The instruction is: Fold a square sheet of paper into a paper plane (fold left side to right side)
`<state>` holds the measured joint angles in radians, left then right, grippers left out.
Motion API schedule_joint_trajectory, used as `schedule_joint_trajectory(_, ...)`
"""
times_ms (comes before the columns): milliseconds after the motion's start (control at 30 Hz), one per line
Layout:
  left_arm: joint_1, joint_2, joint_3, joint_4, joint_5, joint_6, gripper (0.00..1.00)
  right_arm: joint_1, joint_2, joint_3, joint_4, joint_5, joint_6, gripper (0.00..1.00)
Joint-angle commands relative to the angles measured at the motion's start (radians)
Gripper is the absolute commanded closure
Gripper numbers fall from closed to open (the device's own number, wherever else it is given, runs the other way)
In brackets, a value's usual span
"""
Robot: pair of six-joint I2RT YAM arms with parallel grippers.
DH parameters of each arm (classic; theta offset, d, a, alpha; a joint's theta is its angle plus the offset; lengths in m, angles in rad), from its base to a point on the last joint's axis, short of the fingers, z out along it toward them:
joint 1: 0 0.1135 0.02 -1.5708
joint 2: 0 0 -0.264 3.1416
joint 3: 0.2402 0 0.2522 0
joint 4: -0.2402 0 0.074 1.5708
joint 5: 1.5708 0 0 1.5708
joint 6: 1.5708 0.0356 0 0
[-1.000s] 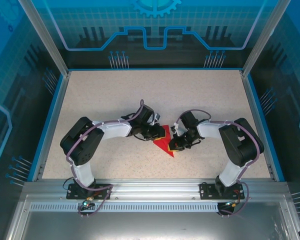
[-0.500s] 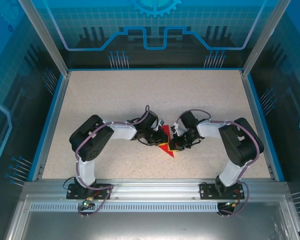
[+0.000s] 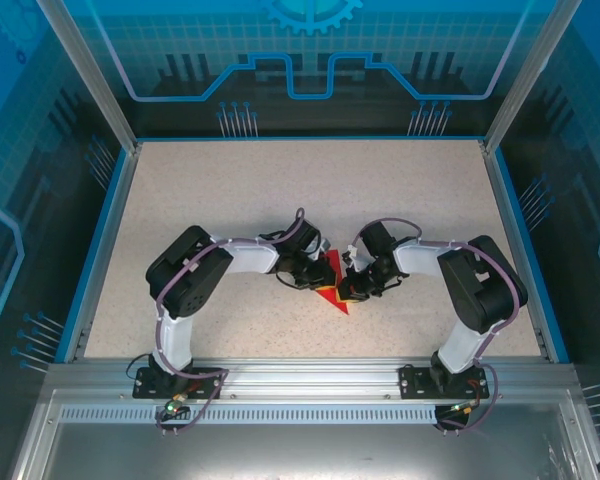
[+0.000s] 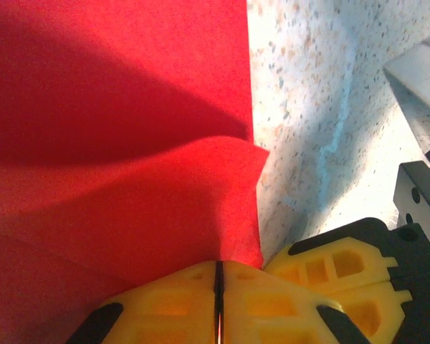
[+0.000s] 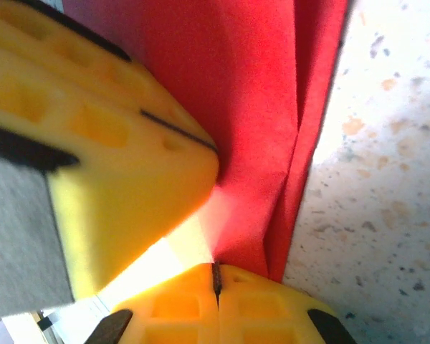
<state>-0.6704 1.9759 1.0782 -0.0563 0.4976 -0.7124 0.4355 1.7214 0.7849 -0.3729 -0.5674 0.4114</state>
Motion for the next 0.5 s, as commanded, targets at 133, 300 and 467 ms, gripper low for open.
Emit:
schedule_joint_trajectory(133,0.104,0.036,0.068,-0.089,-0.085,0.147,0.89,-0.002,0.038,-0.034,-0.103,0.226,-0.006,1.0)
schedule_joint_trajectory(300,0.146,0.069,0.123,-0.11,-0.069,0.208,0.88,-0.001,0.038,-0.038,-0.106,0.227,-0.006,1.0)
schedule_joint_trajectory(467,0.204,0.096,0.148,-0.134,-0.077,0.236,0.87,-0.001,0.031,-0.043,-0.107,0.228,-0.005,1.0)
